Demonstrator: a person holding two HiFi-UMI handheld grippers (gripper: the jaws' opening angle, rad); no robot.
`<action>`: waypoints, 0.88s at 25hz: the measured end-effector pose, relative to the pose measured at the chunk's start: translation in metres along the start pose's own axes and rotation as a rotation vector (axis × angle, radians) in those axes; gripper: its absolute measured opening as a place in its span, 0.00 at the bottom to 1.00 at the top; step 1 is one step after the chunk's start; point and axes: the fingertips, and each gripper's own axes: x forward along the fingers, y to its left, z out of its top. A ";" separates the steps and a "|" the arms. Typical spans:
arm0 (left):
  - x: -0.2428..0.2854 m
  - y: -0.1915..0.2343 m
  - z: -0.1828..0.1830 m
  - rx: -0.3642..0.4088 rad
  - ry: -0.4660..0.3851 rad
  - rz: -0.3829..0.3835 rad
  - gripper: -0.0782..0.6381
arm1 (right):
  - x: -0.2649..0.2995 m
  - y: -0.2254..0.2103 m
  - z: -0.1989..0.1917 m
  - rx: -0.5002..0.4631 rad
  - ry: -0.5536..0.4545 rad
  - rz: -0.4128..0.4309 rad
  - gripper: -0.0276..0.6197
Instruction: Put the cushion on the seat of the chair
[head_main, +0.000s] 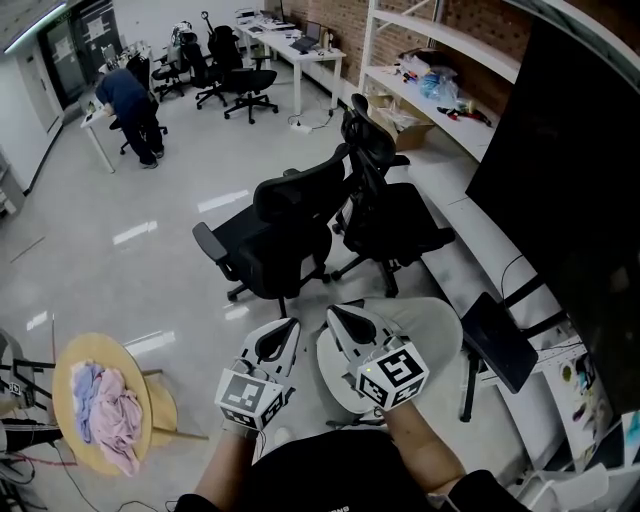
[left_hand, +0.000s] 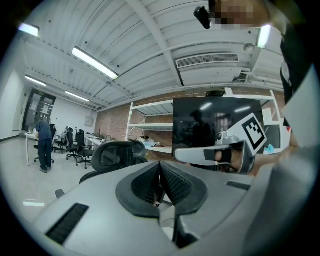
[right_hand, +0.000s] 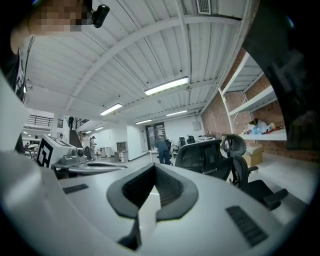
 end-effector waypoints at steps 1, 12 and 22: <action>0.000 0.001 0.000 -0.002 0.001 0.003 0.13 | 0.000 -0.001 0.002 -0.002 -0.005 0.000 0.05; 0.000 0.010 0.007 0.004 -0.013 0.014 0.13 | -0.002 -0.010 0.011 0.003 -0.049 -0.033 0.05; 0.001 0.007 0.008 0.015 -0.010 -0.001 0.13 | -0.004 -0.010 0.008 -0.002 -0.034 -0.044 0.05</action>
